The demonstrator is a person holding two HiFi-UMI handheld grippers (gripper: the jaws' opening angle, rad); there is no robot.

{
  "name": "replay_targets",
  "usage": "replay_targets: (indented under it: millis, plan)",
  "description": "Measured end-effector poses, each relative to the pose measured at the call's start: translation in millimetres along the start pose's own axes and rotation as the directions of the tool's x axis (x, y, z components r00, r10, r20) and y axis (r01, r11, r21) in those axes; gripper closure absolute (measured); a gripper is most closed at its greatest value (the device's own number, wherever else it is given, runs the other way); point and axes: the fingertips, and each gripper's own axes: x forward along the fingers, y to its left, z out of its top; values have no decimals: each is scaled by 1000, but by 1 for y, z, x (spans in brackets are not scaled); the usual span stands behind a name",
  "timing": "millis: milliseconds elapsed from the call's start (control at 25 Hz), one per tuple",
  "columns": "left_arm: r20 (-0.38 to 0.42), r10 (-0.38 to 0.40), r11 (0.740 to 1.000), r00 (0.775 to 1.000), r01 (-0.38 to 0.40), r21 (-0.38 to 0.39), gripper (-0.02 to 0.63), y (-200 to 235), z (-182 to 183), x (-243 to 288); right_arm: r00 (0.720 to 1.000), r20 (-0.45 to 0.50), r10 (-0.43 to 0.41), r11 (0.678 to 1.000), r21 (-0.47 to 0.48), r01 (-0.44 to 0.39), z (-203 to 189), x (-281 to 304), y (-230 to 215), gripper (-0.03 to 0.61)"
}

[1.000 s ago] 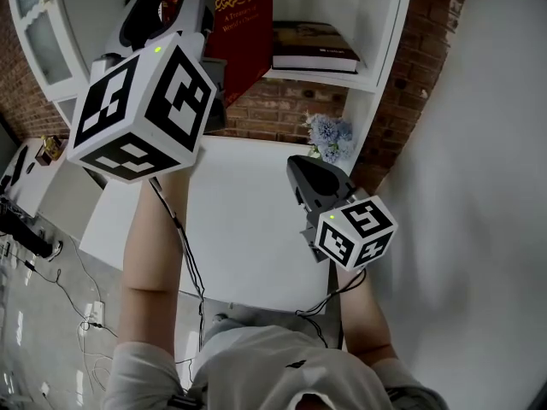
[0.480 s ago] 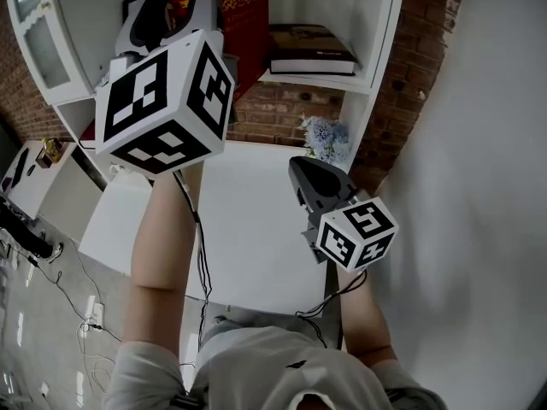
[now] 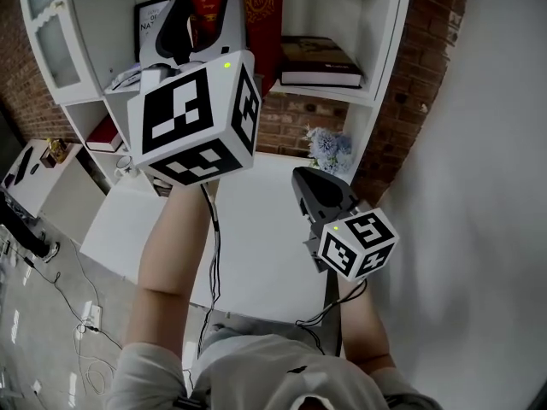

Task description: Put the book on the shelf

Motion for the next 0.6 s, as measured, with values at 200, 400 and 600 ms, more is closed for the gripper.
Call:
replay_targets:
  millis: [200, 400, 600]
  plan:
    - [-7, 13, 1000, 1000, -13, 20, 388, 1, -2, 9, 1000, -9, -14, 1000, 6, 14, -5, -4, -1, 567]
    - [-2, 24, 999, 1000, -24, 27, 388, 0, 0, 7, 1000, -6, -23, 1000, -1, 23, -2, -8, -2, 568]
    - [14, 30, 999, 999, -30, 23, 387, -3, -1, -1, 1000, 2, -22, 1000, -4, 22, 1, -11, -2, 568]
